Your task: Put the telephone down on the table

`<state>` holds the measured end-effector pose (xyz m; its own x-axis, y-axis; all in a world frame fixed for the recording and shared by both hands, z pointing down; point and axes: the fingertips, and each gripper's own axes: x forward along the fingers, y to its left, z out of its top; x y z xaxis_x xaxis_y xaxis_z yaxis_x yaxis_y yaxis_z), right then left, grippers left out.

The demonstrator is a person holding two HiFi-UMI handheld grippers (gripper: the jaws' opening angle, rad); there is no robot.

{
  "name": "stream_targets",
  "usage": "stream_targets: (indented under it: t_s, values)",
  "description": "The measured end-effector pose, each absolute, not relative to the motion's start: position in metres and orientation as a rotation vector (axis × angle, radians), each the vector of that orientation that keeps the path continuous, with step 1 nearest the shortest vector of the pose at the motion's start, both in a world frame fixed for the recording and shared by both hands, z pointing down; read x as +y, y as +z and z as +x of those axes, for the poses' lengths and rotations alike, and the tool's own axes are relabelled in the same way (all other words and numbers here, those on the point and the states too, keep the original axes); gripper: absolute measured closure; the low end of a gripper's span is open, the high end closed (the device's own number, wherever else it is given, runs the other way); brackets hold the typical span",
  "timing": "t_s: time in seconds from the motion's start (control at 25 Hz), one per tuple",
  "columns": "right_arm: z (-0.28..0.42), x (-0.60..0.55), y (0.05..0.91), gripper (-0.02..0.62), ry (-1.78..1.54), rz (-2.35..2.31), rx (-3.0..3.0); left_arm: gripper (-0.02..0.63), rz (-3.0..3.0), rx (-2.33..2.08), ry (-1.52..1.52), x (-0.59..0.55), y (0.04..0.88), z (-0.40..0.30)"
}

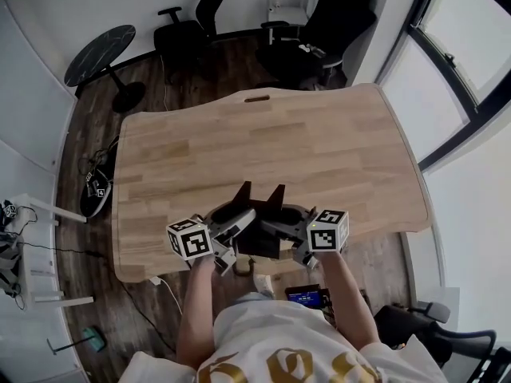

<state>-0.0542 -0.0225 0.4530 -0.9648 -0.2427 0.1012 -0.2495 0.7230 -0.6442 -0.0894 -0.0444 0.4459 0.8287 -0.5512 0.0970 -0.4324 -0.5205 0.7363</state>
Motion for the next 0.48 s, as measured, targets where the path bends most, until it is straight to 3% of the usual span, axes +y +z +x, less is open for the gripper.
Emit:
stream_targets:
  t_s: [0.48]
  values:
    - [-0.044, -0.047, 0.453, 0.437, 1.064, 0.510, -2.868, 0.328, 2.211, -0.640, -0.229, -0.071, 0.447, -0.077]
